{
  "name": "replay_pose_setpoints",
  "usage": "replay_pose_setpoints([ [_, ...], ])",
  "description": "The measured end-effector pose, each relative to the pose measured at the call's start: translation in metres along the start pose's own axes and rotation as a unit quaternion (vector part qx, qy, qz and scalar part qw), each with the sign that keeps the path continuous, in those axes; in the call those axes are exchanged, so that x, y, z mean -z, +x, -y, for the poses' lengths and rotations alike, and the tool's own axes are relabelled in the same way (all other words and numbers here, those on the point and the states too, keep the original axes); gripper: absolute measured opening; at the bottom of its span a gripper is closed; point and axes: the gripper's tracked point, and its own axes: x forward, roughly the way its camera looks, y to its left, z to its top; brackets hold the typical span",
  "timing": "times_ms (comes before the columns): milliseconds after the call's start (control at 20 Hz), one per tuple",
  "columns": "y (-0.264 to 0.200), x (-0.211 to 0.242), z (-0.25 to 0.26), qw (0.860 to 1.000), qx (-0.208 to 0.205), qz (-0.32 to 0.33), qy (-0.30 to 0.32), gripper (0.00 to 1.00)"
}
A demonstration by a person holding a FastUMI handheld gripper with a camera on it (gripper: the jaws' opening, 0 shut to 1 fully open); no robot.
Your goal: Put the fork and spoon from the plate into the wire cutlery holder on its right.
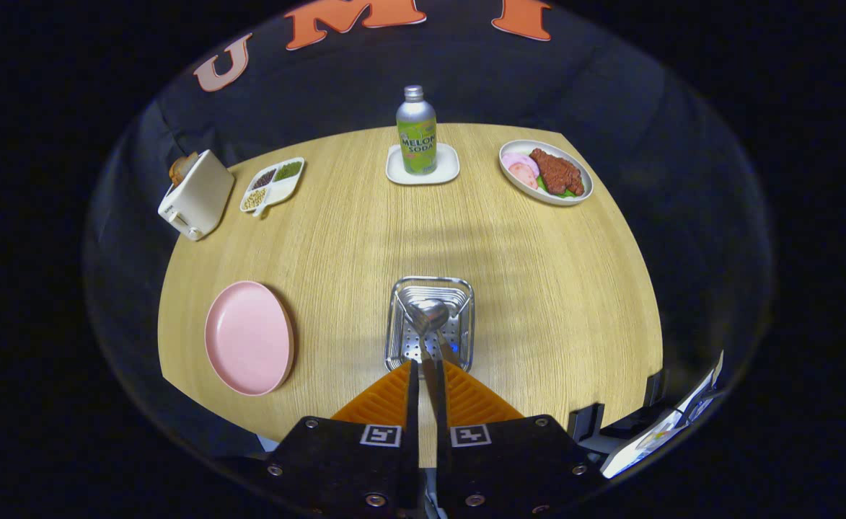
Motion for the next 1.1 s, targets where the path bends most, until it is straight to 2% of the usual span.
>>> replay_pose_setpoints([
  [150, -0.013, -0.038, -0.003, 0.997, -0.007, 0.076, 0.019, 0.11],
  [350, -0.054, -0.100, -0.007, 0.978, -0.007, 0.207, 0.012, 0.11],
  [550, -0.130, -0.162, -0.026, 0.937, -0.032, 0.349, 0.007, 0.14],
  [700, -0.173, -0.185, -0.047, 0.908, -0.056, 0.414, 0.015, 0.29],
  [850, -0.207, -0.199, -0.061, 0.884, -0.067, 0.463, 0.005, 0.39],
  [1100, -0.245, -0.210, -0.066, 0.839, -0.040, 0.542, -0.024, 0.78],
])
